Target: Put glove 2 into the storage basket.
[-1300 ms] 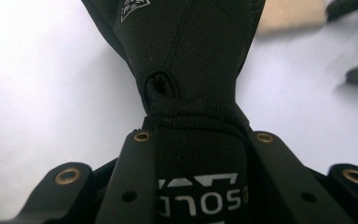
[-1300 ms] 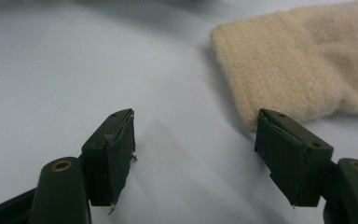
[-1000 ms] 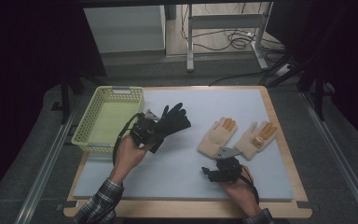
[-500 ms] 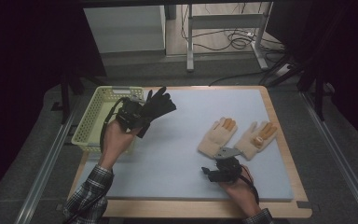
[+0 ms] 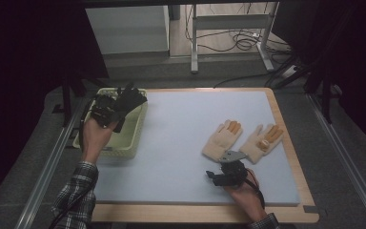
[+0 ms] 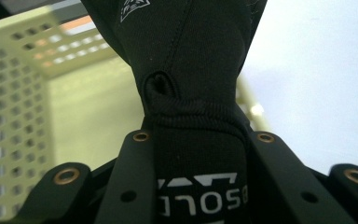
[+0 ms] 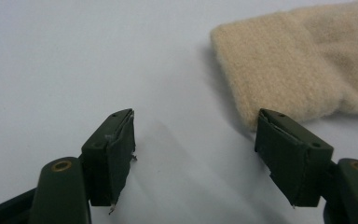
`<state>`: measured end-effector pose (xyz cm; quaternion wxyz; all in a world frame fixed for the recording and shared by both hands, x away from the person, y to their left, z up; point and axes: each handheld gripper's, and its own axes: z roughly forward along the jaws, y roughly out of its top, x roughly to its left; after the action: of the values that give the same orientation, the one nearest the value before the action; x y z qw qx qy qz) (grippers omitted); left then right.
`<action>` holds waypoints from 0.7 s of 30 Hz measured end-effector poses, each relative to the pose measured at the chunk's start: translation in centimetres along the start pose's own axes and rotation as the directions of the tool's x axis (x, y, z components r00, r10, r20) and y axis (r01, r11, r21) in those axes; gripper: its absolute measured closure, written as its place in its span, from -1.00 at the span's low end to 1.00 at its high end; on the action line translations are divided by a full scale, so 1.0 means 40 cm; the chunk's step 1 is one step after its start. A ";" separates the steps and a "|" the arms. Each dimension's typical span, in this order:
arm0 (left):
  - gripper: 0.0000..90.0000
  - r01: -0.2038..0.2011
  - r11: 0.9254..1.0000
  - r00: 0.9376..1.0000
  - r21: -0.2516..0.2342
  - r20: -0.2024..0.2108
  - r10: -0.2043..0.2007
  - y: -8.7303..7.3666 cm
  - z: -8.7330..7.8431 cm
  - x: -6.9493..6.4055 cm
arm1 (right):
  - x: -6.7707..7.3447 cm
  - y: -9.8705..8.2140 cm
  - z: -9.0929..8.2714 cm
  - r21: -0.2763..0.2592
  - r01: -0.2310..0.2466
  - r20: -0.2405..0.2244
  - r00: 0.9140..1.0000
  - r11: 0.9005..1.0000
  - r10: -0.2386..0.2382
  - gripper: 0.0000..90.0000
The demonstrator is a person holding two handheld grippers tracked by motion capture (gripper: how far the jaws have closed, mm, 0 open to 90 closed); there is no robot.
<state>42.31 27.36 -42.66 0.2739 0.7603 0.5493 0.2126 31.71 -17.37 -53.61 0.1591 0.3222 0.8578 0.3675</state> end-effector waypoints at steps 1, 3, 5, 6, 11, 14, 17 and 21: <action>0.62 0.008 1.000 1.000 0.004 -0.010 -0.008 -0.004 0.004 0.012 | 0.000 0.000 0.000 0.000 0.001 0.000 1.000 1.000 -0.001 -0.37; 0.62 0.019 1.000 1.000 0.013 -0.023 -0.019 -0.011 0.010 0.032 | 0.000 0.000 0.000 -0.001 0.001 0.000 1.000 1.000 -0.001 -0.37; 0.62 0.036 0.999 0.999 0.032 -0.035 -0.035 -0.021 0.020 0.052 | 0.000 0.000 0.000 -0.001 0.001 0.000 1.000 1.000 -0.001 -0.37; 0.62 0.040 0.998 0.998 0.045 -0.043 -0.038 -0.027 0.026 0.061 | 0.000 0.000 0.000 -0.001 0.001 0.000 1.000 1.000 -0.001 -0.37; 0.61 0.075 0.991 0.995 0.112 -0.080 -0.066 -0.058 0.057 0.104 | 0.000 0.000 0.000 -0.001 -0.001 0.000 1.000 1.000 0.001 -0.37; 0.61 0.091 0.982 0.992 0.166 -0.102 -0.075 -0.078 0.080 0.126 | 0.000 0.000 0.000 -0.001 -0.001 0.000 1.000 1.000 0.001 -0.37; 0.60 0.091 0.975 0.991 0.201 -0.119 -0.068 -0.088 0.099 0.137 | 0.000 0.000 0.000 -0.001 -0.002 0.000 1.000 1.000 0.002 -0.37; 0.58 0.088 0.967 0.991 0.240 -0.120 -0.060 -0.089 0.121 0.143 | 0.000 0.000 0.000 -0.001 -0.002 0.000 1.000 1.000 0.002 -0.37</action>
<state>44.52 32.81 -48.51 0.1544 0.7542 0.6138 0.1751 31.71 -17.36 -53.61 0.1589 0.3229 0.8574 0.3679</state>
